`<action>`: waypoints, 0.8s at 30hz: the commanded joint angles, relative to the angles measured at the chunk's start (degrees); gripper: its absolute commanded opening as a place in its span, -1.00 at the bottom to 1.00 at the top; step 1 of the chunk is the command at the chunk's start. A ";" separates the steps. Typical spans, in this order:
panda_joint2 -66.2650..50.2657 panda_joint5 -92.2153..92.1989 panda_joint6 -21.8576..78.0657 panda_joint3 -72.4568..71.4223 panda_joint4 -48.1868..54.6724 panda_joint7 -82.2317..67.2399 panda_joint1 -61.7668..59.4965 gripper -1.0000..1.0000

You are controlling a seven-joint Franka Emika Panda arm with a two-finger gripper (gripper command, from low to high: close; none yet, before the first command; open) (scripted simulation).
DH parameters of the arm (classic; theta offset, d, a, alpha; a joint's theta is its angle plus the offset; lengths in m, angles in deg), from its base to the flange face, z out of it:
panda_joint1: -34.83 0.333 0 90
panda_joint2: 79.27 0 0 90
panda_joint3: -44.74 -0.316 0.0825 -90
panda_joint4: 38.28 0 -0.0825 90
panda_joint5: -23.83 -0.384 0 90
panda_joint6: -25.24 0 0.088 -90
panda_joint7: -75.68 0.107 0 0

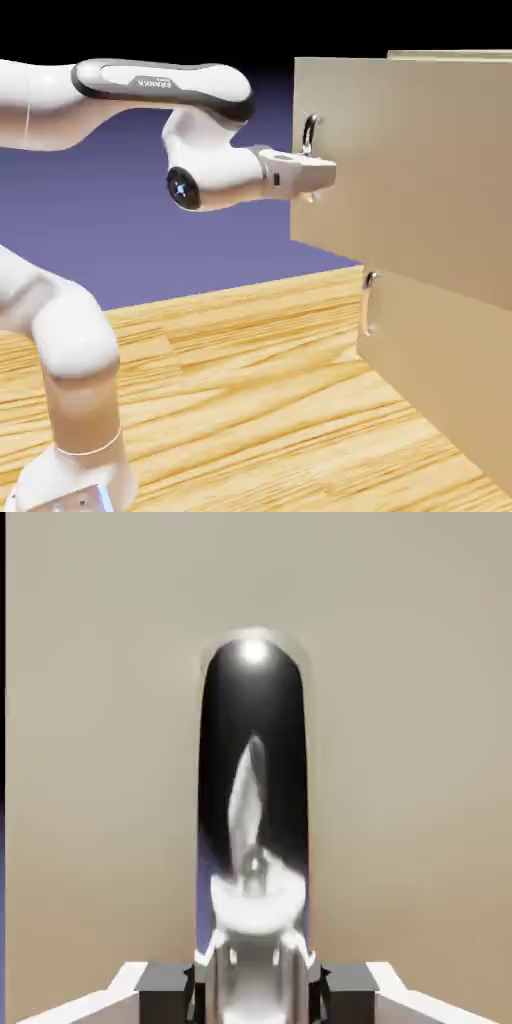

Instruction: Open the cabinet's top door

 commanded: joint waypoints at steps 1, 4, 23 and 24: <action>1.52 2.47 -0.33 1.51 -1.05 1.41 1.51 -1.00; 6.02 9.95 -1.45 5.62 -3.87 5.65 5.64 -1.00; 28.08 57.30 10.20 18.01 -17.60 40.80 2.54 -1.00; 29.14 59.79 12.55 19.10 -18.00 42.29 1.04 -1.00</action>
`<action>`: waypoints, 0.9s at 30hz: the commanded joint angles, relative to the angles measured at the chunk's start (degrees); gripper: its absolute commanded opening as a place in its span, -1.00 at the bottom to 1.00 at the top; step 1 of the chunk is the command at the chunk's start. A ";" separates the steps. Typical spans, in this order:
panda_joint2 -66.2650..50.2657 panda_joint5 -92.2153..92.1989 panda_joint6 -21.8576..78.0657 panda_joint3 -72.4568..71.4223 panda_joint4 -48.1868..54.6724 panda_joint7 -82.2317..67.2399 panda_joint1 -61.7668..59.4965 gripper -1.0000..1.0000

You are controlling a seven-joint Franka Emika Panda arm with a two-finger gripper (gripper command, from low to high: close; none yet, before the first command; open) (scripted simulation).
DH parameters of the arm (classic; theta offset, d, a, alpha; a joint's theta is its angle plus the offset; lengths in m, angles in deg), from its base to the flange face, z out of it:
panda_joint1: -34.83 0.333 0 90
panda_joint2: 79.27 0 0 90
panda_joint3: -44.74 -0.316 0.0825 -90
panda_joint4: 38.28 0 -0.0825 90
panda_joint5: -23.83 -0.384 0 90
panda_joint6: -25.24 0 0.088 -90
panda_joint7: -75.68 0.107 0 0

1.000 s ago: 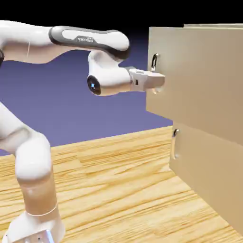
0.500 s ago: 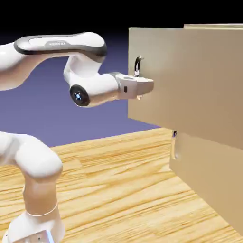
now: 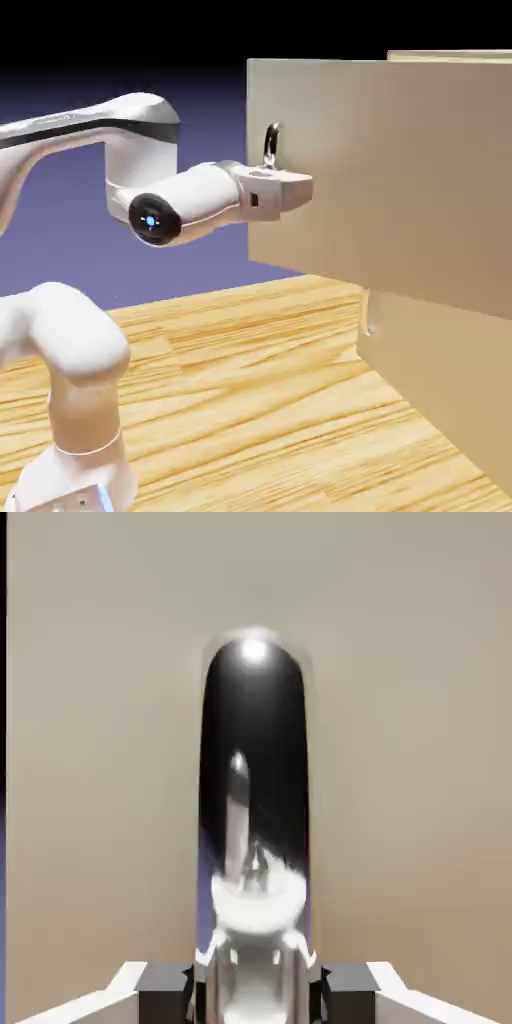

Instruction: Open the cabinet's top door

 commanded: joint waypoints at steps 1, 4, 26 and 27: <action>0.97 2.14 2.42 1.24 -0.31 1.34 -1.51 -1.00; 3.36 8.96 9.90 5.57 -0.50 4.37 -5.65 -1.00; 0.04 43.11 62.22 43.16 29.73 10.10 -1.44 -1.00; -0.14 43.83 64.06 44.26 31.81 10.32 -0.04 -1.00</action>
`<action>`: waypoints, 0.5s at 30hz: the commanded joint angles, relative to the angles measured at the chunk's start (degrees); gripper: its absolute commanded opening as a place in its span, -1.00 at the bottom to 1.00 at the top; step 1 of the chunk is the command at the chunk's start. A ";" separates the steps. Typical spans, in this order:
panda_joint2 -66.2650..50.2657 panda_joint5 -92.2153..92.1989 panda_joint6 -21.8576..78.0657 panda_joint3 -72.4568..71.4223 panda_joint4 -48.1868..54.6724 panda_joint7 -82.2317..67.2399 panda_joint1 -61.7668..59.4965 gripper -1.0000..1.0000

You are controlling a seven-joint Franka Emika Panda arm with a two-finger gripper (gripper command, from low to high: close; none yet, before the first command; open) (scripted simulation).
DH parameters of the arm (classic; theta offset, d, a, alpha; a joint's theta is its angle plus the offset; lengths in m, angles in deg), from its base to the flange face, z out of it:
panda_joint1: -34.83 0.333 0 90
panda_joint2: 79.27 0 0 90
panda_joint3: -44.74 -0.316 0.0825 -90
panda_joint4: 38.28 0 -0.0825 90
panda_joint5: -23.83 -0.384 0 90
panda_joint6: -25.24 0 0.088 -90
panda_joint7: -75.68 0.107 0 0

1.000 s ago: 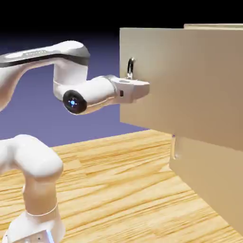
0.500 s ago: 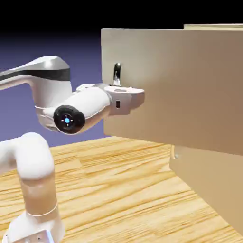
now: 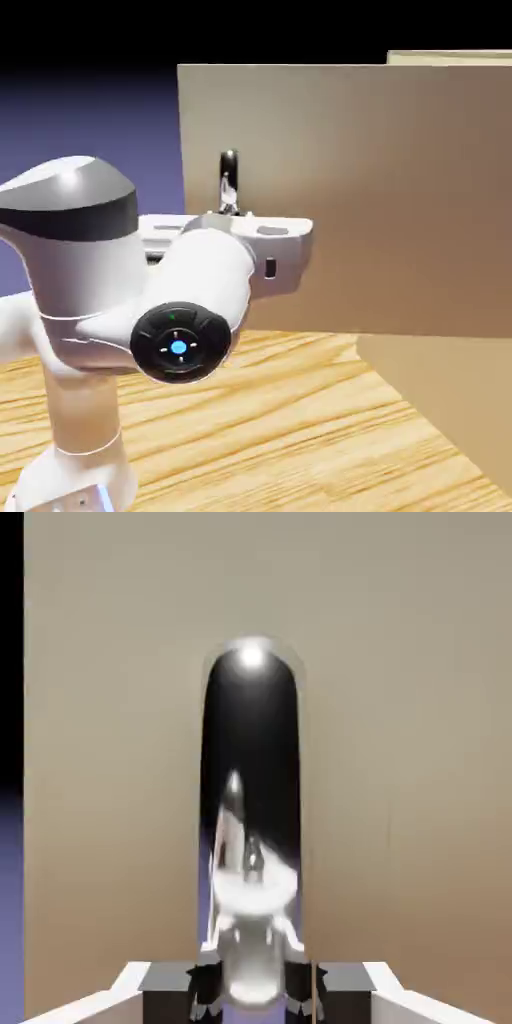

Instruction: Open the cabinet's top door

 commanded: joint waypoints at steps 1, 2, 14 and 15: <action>-0.15 0.69 1.74 1.04 2.07 0.23 1.43 -1.00; -0.26 1.30 3.49 2.02 4.15 0.48 2.88 -1.00; -0.02 5.77 22.29 10.36 29.07 4.48 20.83 -1.00; 0.09 5.95 23.72 10.83 31.15 4.89 22.33 -1.00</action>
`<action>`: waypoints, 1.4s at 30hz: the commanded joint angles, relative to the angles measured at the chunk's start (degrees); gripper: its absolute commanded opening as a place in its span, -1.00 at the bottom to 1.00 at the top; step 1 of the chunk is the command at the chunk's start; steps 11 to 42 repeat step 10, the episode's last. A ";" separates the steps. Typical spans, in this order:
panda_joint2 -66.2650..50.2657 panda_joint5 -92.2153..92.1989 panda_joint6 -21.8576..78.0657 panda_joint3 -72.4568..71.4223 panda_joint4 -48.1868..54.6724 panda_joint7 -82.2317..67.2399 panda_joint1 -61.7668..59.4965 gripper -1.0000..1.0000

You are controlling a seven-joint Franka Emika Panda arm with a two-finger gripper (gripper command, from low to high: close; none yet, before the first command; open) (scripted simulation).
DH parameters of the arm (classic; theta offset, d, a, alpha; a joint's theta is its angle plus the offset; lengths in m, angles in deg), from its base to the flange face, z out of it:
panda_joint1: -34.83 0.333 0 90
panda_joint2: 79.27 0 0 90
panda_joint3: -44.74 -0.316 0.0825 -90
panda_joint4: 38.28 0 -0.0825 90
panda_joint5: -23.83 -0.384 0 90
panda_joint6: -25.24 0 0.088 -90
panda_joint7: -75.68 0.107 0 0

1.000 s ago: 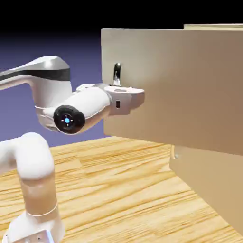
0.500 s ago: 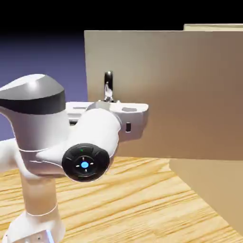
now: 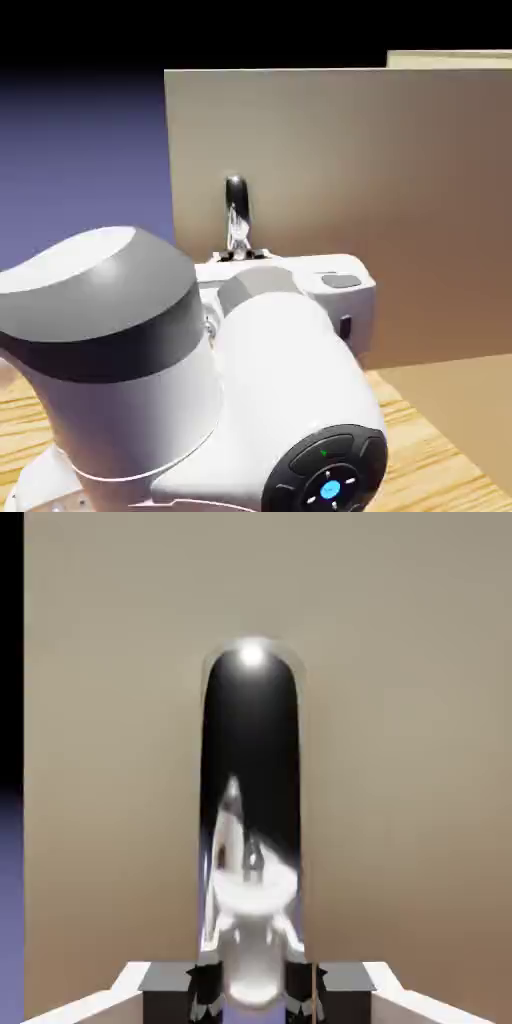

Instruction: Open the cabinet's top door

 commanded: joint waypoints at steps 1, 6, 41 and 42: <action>0.12 0.18 1.35 0.43 2.07 0.42 1.49 -1.00; 0.75 0.58 8.15 2.24 12.46 2.77 8.84 -1.00; 1.28 0.45 13.28 3.27 20.76 4.94 14.60 -1.00; 1.28 0.45 13.28 3.27 20.76 4.94 14.60 -1.00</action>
